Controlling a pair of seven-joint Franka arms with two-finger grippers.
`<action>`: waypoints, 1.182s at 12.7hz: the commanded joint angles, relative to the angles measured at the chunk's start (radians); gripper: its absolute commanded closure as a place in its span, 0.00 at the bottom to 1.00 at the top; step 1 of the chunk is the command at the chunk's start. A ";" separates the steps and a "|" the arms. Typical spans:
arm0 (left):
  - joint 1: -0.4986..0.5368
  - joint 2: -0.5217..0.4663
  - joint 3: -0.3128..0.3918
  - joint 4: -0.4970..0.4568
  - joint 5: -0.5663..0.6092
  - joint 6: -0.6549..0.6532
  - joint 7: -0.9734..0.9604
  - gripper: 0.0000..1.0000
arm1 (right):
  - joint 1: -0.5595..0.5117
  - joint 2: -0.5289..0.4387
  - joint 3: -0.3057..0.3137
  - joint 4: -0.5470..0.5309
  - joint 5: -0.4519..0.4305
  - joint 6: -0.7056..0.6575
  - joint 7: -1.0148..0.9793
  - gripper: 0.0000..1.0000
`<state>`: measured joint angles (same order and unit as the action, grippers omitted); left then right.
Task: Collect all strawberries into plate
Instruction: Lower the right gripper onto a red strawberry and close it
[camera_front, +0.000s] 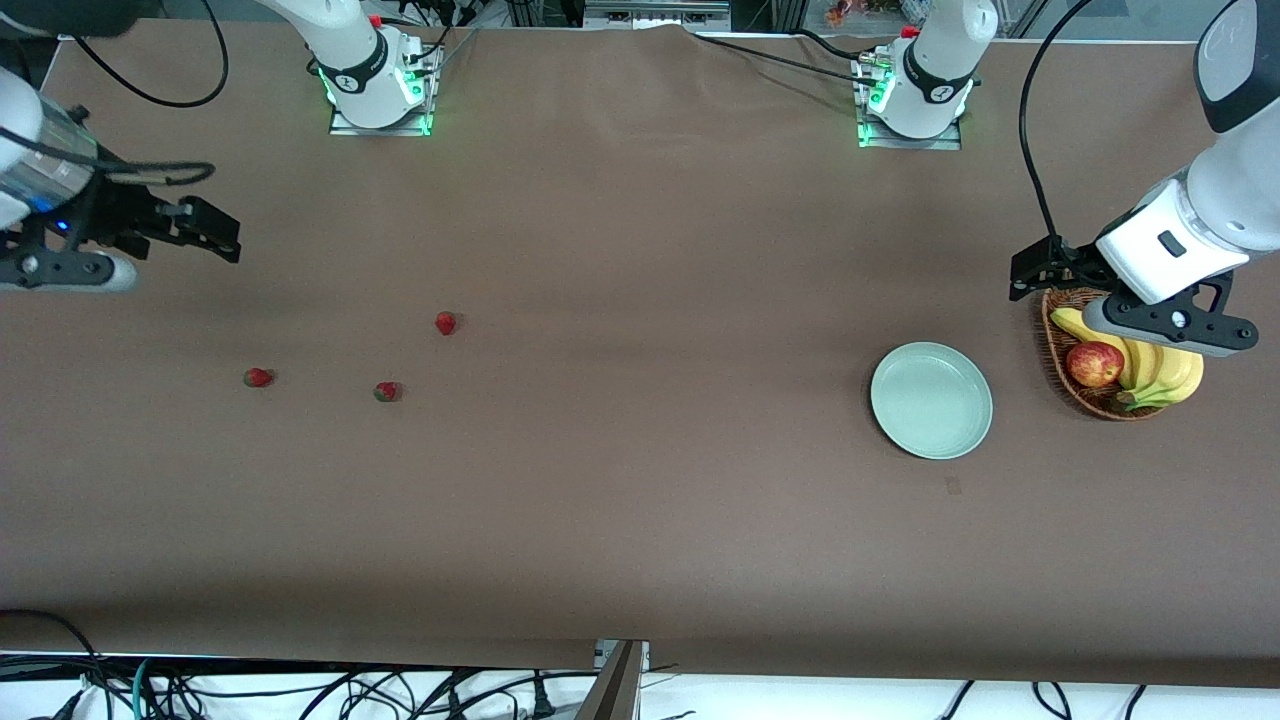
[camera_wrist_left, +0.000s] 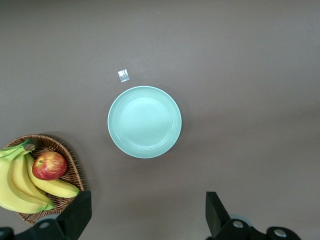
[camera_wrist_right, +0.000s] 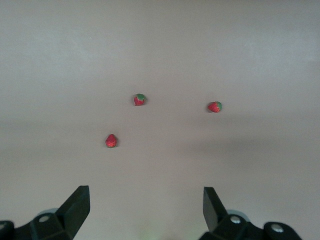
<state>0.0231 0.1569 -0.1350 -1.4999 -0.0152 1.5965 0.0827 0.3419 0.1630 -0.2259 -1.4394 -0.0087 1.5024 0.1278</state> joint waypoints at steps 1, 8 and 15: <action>0.001 0.010 -0.005 0.029 -0.005 -0.021 0.002 0.00 | -0.001 0.133 0.005 0.011 0.001 0.102 -0.002 0.00; -0.005 0.010 -0.005 0.029 -0.005 -0.021 0.000 0.00 | -0.116 0.328 0.005 -0.117 -0.031 0.400 -0.343 0.00; -0.005 0.010 -0.005 0.029 -0.005 -0.021 0.000 0.00 | -0.288 0.382 0.005 -0.341 -0.028 0.689 -0.513 0.03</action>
<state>0.0192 0.1569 -0.1379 -1.4972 -0.0152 1.5933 0.0827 0.0771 0.5462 -0.2363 -1.7191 -0.0371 2.1259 -0.3641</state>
